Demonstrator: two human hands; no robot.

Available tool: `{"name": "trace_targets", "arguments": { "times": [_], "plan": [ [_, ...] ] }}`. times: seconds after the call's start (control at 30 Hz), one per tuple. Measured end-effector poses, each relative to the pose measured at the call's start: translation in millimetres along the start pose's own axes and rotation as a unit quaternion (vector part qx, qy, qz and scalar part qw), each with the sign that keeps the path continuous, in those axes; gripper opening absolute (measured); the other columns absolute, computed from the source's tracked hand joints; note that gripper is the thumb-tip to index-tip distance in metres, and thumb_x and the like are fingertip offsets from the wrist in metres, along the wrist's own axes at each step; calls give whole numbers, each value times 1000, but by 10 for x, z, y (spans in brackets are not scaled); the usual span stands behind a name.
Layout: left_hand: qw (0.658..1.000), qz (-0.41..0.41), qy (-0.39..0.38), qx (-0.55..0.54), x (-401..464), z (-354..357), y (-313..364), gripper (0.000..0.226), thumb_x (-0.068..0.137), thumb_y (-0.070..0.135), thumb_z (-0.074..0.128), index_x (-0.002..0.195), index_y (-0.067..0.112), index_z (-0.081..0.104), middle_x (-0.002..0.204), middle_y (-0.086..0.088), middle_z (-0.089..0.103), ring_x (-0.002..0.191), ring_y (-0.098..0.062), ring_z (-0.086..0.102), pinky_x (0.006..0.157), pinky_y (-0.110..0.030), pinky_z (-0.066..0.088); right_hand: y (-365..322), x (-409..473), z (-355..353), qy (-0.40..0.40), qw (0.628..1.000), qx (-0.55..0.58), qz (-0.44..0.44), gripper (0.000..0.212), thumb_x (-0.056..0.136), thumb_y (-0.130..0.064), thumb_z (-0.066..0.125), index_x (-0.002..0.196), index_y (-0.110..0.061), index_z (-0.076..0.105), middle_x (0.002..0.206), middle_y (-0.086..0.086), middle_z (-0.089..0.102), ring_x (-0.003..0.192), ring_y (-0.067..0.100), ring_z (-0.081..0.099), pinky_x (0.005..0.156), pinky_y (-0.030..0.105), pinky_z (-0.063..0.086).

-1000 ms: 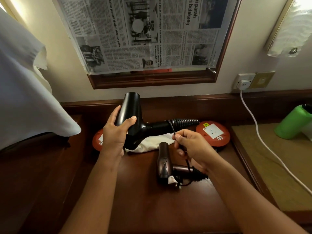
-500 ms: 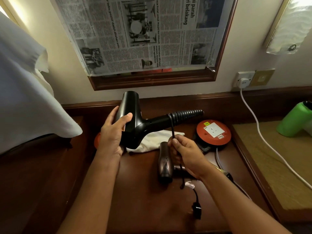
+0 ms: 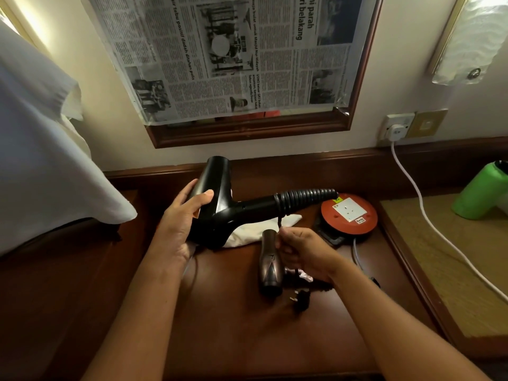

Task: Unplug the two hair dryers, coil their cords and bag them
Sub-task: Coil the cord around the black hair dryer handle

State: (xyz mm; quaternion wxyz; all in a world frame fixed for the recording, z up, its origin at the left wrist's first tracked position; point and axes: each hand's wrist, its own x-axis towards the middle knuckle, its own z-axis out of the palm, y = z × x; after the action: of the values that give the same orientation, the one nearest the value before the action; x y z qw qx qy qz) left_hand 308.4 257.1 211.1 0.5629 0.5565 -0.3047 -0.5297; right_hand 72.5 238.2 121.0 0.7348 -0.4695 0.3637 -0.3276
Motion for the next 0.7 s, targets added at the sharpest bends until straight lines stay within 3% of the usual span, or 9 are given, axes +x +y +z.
{"name": "trace_targets", "arguments": {
  "times": [0.13,0.27,0.4,0.47,0.53,0.6,0.7],
  "plan": [
    [998,-22,-61,-18,33,-117,-23,69,65,23,77,130,31,57,124,-14,63,106,-32,64,93,-49,50,-132,-5,-164,-53,997,48,30,20,92,-17,51,78,-7,60,64,2,46,61,14,35,57,27,30],
    [993,-36,-115,-5,43,-164,-16,64,67,28,73,129,33,58,126,-13,63,104,-30,64,91,-46,50,-361,17,-222,-43,996,14,83,15,88,-4,51,78,-5,61,62,1,55,58,10,50,58,22,41],
    [984,-47,-171,26,45,-215,44,76,57,33,82,129,33,57,127,-11,63,111,-31,63,93,-45,49,-571,53,-276,-63,979,-183,68,28,92,10,43,75,-6,58,55,-6,54,48,9,47,45,16,39],
    [978,-50,-196,44,63,-227,76,84,55,35,86,133,32,54,131,-12,60,115,-33,60,97,-47,46,-709,95,-248,-102,945,-308,28,21,90,5,54,79,-9,67,60,-2,60,48,10,52,46,18,42],
    [976,-50,-206,52,71,-222,98,89,52,36,88,134,31,53,131,-11,60,115,-33,60,98,-47,45,-810,126,-221,-90,911,-403,27,19,88,-7,63,73,-17,70,60,-7,65,53,5,59,50,17,45],
    [975,-52,-207,59,71,-218,103,90,51,34,88,134,30,53,131,-11,60,114,-33,61,98,-46,46,-879,142,-202,-71,886,-459,18,24,88,-20,65,64,-18,70,58,-9,64,53,0,58,54,16,45],
    [976,-55,-203,57,68,-206,97,91,50,34,88,133,30,53,130,-11,60,112,-32,62,93,-44,50,-990,131,-237,-75,869,-489,5,27,90,-30,63,69,-16,73,62,-4,64,56,5,56,58,22,46]
  ]
}}
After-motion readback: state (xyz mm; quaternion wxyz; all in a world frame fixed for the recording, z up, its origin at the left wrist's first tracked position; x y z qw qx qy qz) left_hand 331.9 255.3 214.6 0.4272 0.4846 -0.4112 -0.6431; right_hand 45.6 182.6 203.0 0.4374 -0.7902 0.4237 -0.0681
